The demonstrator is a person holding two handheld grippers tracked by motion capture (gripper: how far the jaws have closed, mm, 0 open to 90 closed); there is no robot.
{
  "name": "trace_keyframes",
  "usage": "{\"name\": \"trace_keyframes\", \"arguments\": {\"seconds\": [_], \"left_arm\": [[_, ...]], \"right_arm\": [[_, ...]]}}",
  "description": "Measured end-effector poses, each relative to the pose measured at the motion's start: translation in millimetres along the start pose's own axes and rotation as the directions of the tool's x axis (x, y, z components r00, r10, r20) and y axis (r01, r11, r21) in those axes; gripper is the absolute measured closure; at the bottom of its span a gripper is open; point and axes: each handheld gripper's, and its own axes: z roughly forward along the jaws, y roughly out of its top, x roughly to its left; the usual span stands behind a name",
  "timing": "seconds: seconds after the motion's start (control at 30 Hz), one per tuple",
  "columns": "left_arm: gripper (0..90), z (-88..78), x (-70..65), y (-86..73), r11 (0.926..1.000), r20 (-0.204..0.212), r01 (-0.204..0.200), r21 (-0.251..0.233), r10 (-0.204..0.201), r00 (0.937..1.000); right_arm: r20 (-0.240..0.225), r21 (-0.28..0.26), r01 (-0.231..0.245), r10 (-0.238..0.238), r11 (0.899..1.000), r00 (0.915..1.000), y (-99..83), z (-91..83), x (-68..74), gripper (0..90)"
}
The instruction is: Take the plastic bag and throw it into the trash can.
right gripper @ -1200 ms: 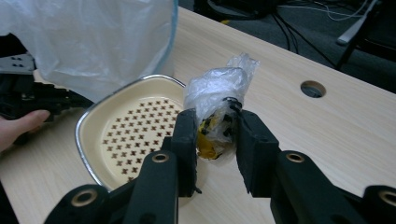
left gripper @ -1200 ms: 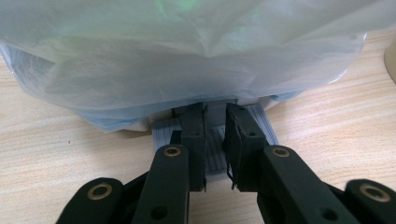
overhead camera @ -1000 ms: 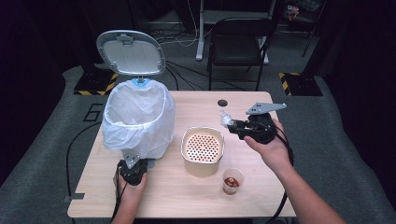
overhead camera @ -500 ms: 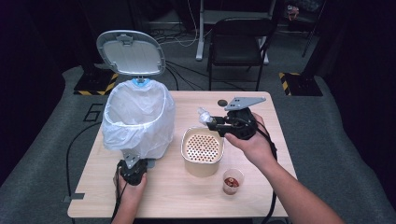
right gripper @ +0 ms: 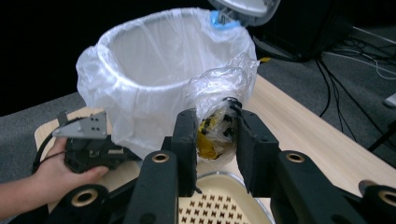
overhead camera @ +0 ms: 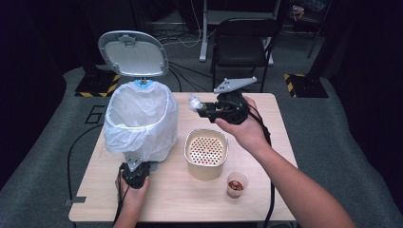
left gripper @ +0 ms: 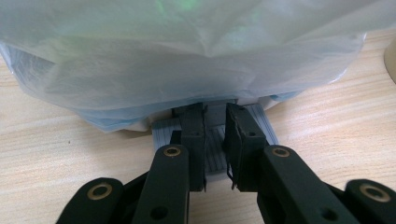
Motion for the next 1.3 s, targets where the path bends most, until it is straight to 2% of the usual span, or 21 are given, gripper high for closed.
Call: {"name": "trace_keyframes", "arguments": {"seconds": [0.1, 0.17, 0.2, 0.3, 0.4, 0.57, 0.6, 0.63, 0.67, 0.7, 0.97, 1.07, 1.3], "left_arm": [[78.4, 0.1, -0.1, 0.0, 1.0000, -0.004, -0.001, 0.001, 0.001, 1.0000], [78.4, -1.5, 2.1, 0.4, 0.9991, -0.007, -0.033, 0.028, 0.033, 0.9994], [78.4, -1.7, 2.4, 0.5, 0.9989, -0.008, -0.036, 0.031, 0.036, 0.9993], [78.4, 0.4, -0.3, -0.1, 1.0000, -0.004, 0.006, -0.005, -0.006, 1.0000], [78.4, -0.1, 0.3, 0.0, 1.0000, -0.007, -0.006, 0.002, 0.006, 1.0000], [78.4, 0.3, -0.3, 0.0, 1.0000, -0.006, 0.003, -0.002, -0.003, 1.0000], [78.4, 0.2, -0.2, -0.1, 1.0000, -0.011, -0.001, -0.006, 0.001, 0.9999], [78.4, -0.7, 1.6, 0.6, 0.9995, -0.018, -0.031, 0.003, 0.031, 0.9994], [78.4, -0.4, 1.2, 0.4, 0.9998, -0.009, -0.021, 0.002, 0.021, 0.9997], [78.4, -0.6, 1.8, 0.5, 0.9994, -0.018, -0.033, 0.003, 0.033, 0.9993], [78.3, -0.9, 1.7, 0.7, 0.9996, -0.014, -0.027, 0.005, 0.027, 0.9995], [78.4, -0.5, 1.1, 0.5, 0.9999, -0.013, -0.017, -0.003, 0.017, 0.9998], [78.4, -1.1, 2.1, 0.7, 0.9996, -0.013, -0.029, 0.006, 0.029, 0.9995]], "right_arm": [[0.003, -0.010, -0.007, 0.007, 1.000, 1.0000, 11.5, 2.1, -1.4, 70.2], [0.004, -0.016, -0.013, 0.013, 1.000, 0.9999, 17.3, 5.0, -2.2, 70.2], [0.002, -0.017, -0.005, 0.005, 1.000, 1.0000, 19.6, 6.8, -2.9, 70.3], [-0.006, -0.012, 0.005, -0.005, 1.000, 1.0000, 24.7, 11.8, -2.4, 70.3], [-0.020, -0.016, 0.019, -0.019, 1.000, 0.9996, 27.6, 17.5, -0.4, 70.3], [-0.042, -0.010, 0.035, -0.035, 0.999, 0.9985, 32.5, 29.2, 7.0, 70.3], [-0.048, -0.009, 0.044, -0.044, 0.999, 0.9979, 33.9, 32.0, 8.2, 70.3], [-0.049, -0.008, 0.047, -0.047, 0.999, 0.9977, 35.4, 34.9, 10.0, 70.3], [-0.052, -0.005, 0.046, -0.046, 0.999, 0.9976, 37.0, 37.7, 12.0, 70.3], [-0.054, -0.002, 0.052, -0.052, 0.999, 0.9972, 38.6, 40.5, 13.2, 70.2], [-0.063, 0.001, 0.065, -0.065, 0.998, 0.9959, 48.1, 65.0, 23.2, 70.3], [-0.064, 0.016, 0.075, -0.073, 0.997, 0.9953, 49.9, 74.6, 28.4, 70.3], [-0.071, 0.024, 0.074, -0.073, 0.997, 0.9949, 53.2, 92.9, 38.8, 70.2]]}}
